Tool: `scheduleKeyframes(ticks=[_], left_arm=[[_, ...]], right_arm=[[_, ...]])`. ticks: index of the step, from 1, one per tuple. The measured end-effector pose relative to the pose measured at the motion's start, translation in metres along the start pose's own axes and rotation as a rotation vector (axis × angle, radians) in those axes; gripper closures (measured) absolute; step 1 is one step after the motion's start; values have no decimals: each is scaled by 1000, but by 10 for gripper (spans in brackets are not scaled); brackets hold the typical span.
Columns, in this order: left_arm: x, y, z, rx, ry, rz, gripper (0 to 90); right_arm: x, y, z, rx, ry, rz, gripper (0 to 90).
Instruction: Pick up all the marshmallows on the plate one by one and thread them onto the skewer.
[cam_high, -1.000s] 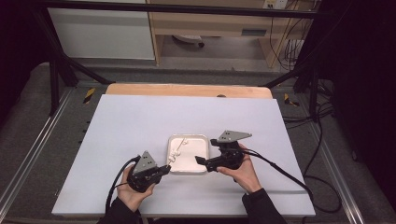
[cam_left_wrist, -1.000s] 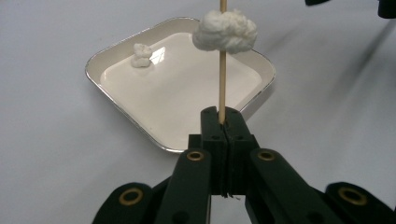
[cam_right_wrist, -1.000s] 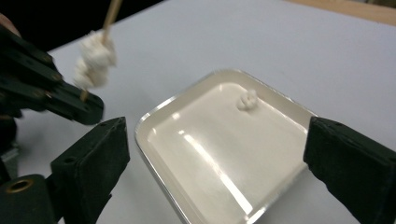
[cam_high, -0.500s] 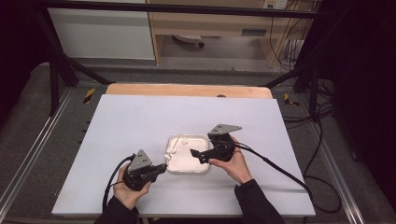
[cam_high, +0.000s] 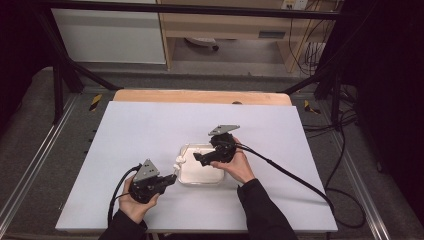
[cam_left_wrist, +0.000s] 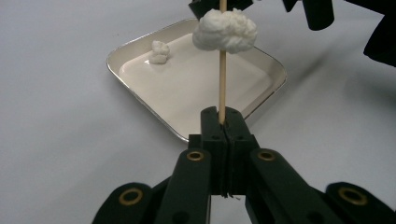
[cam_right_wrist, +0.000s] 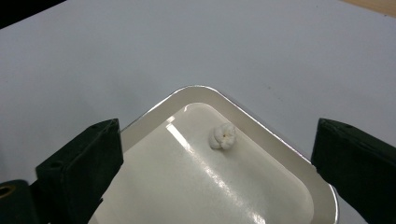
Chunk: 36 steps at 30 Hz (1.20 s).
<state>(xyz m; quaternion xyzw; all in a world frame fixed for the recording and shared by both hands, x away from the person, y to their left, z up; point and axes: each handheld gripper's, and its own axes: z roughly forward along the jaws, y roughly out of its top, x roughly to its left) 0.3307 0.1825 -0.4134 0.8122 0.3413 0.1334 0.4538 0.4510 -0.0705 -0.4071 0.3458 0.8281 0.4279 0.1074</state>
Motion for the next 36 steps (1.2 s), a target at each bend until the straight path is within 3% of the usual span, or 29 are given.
scheduleKeyframes(ticks=[12, 18, 32, 36], left_arm=[[1, 0, 0, 1, -1, -5, 887], [2, -1, 1, 2, 0, -5, 887], [2, -1, 0, -1, -1, -7, 887], [2, -1, 0, 1, -1, -6, 887]], right_arm=[[-6, -4, 31, 58, 13, 3, 117], [-7, -6, 38, 75, 30, -16, 269], [-11, -3, 48, 125, 20, -31, 490], [-10, -3, 51, 117, 29, -29, 553]])
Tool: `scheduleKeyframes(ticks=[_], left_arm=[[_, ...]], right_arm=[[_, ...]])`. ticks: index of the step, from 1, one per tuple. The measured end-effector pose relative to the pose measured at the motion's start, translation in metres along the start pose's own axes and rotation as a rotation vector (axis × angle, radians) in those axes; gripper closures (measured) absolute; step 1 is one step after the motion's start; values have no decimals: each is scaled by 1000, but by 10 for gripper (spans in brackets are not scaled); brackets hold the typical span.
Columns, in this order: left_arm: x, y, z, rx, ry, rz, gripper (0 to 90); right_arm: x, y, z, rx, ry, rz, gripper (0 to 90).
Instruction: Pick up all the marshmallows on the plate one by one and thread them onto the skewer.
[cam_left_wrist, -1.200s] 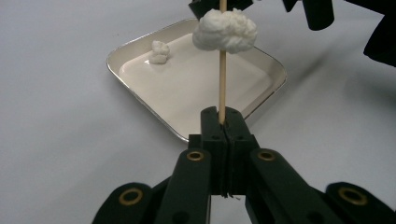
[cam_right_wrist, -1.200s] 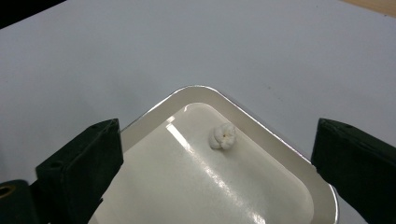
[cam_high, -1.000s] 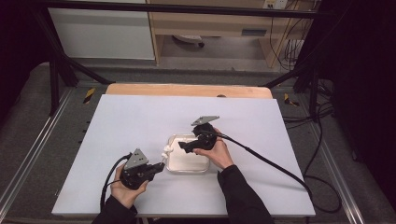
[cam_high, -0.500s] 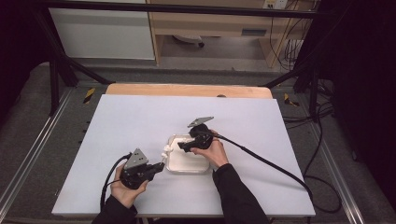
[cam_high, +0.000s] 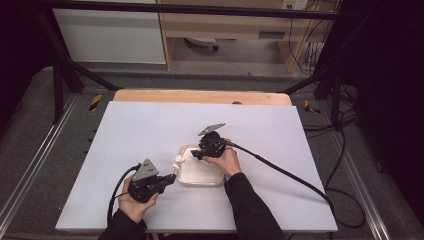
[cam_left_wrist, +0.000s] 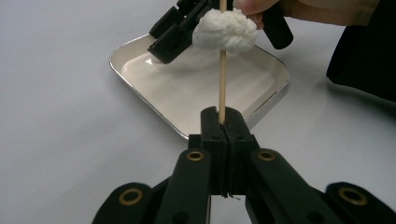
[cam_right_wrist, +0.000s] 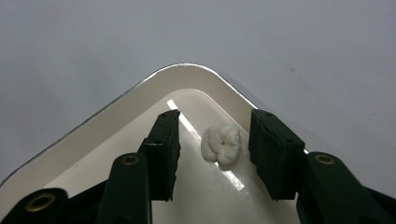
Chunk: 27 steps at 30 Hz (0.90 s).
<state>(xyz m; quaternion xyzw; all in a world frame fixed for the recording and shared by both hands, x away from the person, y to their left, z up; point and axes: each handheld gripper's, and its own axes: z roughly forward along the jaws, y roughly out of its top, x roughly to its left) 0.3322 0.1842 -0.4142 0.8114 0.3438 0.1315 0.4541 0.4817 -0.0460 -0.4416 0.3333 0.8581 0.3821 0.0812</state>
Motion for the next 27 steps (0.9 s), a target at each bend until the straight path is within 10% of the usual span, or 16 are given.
scheduleKeyframes(ticks=[17, 27], left_arm=[[0, 0, 0, -1, 0, 2, 887], [-2, 0, 1, 2, 0, 6, 887]], right_arm=[[2, -3, 3, -1, -32, -11, 768], [9, 4, -31, -52, 3, -40, 778]])
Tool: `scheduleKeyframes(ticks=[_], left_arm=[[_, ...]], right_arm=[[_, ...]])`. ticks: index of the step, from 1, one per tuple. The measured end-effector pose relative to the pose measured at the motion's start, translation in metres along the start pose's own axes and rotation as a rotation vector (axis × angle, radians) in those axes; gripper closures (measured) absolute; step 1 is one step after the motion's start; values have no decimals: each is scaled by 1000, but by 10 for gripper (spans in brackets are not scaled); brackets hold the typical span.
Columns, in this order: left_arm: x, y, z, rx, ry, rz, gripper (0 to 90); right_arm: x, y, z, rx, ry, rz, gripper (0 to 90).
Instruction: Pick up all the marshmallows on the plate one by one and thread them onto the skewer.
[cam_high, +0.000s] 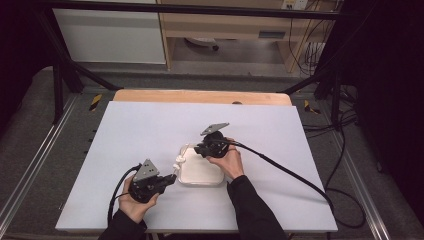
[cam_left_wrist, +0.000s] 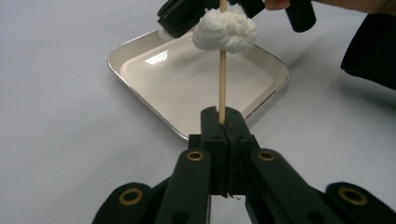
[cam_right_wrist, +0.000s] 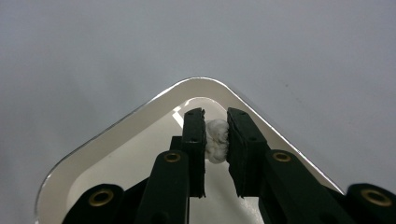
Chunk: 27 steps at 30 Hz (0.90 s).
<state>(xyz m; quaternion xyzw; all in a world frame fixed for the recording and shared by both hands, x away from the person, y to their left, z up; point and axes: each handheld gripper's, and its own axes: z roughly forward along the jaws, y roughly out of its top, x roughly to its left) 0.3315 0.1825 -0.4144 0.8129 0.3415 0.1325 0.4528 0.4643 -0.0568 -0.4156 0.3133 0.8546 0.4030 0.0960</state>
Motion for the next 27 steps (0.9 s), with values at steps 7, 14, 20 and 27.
scheduleKeyframes(ticks=[7, 14, 20, 27], left_arm=[[-1, 0, 2, 6, -3, 5, 887], [-4, 1, 3, 7, -10, 14, 887], [-7, 1, 4, 11, -19, 26, 886], [-11, 2, 6, 15, -26, 36, 887]], right_arm=[[3, -8, -33, -49, 27, -5, 782], [3, -18, -65, -98, 48, 1, 786], [2, -24, -90, -162, 67, 17, 790], [7, -19, -121, -276, 112, 18, 794]])
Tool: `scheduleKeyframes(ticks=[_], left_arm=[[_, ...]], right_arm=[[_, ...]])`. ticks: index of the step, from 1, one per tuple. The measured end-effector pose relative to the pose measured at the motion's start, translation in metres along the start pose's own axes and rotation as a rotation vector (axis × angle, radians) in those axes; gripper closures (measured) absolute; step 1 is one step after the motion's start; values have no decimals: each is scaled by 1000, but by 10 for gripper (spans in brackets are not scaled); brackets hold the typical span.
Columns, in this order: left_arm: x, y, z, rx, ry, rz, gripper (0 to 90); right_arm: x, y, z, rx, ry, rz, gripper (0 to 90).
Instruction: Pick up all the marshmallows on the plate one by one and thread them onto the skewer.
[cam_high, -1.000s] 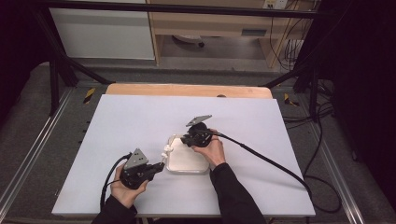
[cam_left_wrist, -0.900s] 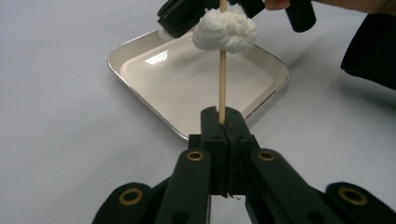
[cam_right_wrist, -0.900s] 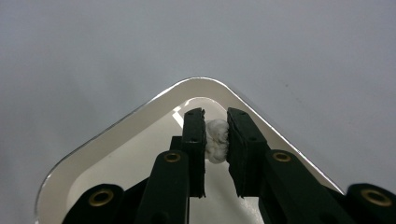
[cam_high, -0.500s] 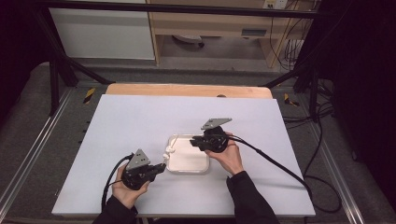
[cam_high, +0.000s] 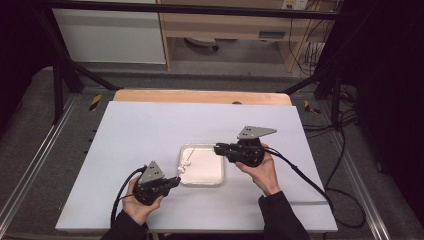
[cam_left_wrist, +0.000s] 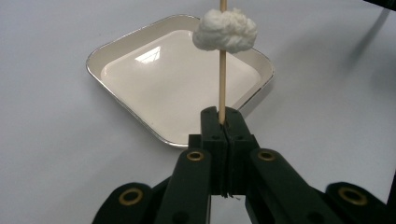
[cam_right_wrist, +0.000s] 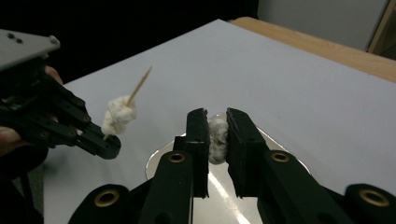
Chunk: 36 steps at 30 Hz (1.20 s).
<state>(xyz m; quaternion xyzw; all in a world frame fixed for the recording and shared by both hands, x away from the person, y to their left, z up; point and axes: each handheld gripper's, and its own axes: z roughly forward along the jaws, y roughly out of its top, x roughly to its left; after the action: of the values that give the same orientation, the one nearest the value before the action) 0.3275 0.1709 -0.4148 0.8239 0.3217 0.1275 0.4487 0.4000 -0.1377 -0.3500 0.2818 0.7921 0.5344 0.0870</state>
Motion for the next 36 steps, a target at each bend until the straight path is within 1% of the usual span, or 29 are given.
scheduleKeyframes(ticks=[6, 14, 18, 23, 29, 32, 36], left_arm=[[-3, 1, 1, 4, -6, 9, 887], [-5, 1, 2, 6, -11, 24, 887], [-6, 1, 3, 9, -13, 28, 887], [-7, 1, 4, 8, -16, 32, 887], [-8, 1, 4, 14, -19, 43, 887], [-8, 1, 5, 15, -20, 46, 887], [-9, 1, 5, 14, -21, 47, 887]], right_arm=[[5, 12, -14, -39, 16, -12, 796], [11, 23, -17, -55, 29, -20, 797], [11, 25, -15, -66, 41, -13, 797], [12, 28, -8, -73, 64, 1, 797], [14, 28, 1, -57, 90, 10, 797], [13, 27, 5, -56, 104, 27, 797], [14, 24, 11, -39, 120, 32, 797]])
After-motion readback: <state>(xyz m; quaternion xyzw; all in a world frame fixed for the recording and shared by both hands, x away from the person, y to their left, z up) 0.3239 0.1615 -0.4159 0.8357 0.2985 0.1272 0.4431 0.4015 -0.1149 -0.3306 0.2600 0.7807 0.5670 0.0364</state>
